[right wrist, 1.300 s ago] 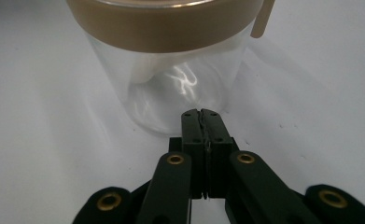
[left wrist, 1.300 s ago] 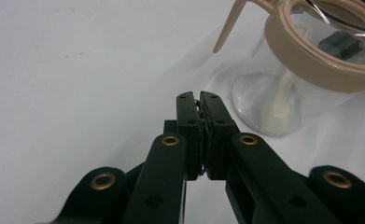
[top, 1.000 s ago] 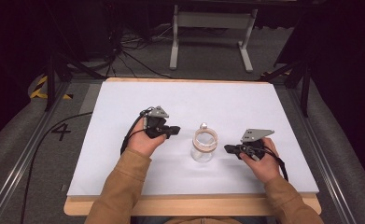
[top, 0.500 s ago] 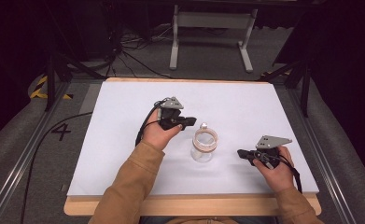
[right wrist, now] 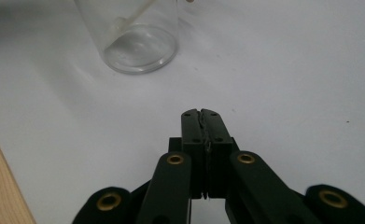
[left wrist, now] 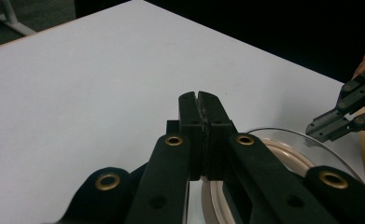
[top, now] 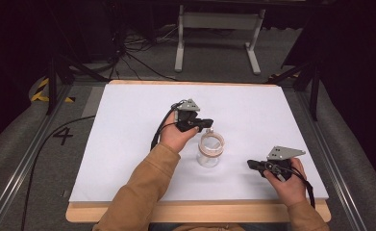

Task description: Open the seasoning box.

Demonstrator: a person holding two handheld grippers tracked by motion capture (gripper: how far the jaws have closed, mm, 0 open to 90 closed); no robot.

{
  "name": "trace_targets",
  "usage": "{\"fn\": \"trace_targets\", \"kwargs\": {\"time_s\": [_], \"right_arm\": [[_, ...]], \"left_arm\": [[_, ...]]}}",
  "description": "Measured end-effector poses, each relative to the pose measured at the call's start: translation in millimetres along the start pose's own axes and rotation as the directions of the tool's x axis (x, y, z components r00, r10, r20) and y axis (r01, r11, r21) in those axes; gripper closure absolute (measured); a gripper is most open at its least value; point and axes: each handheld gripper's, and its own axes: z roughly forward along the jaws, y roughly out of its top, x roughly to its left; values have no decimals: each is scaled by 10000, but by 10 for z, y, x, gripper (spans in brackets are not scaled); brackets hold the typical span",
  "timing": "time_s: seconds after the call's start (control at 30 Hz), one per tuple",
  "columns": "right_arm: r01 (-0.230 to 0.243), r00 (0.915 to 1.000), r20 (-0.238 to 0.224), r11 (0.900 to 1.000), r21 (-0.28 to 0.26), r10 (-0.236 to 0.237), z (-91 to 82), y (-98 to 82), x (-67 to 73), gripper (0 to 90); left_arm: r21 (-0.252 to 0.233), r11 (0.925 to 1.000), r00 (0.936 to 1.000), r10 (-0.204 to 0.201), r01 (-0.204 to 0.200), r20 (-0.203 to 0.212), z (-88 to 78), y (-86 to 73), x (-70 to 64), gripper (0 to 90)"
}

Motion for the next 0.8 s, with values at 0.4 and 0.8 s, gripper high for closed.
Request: {"fn": "trace_targets", "kwargs": {"time_s": [0.4,0.8], "right_arm": [[86,9959,-893,9952,-976,-173,118,288,156,900],[42,9910,-1319,9895,-1443,-234,185,494,208,900]], "left_arm": [[199,9997,9998,166,-169,145,-27,-10,14,877],[87,9997,9996,211,-212,201,-19,-19,23,876]]}}
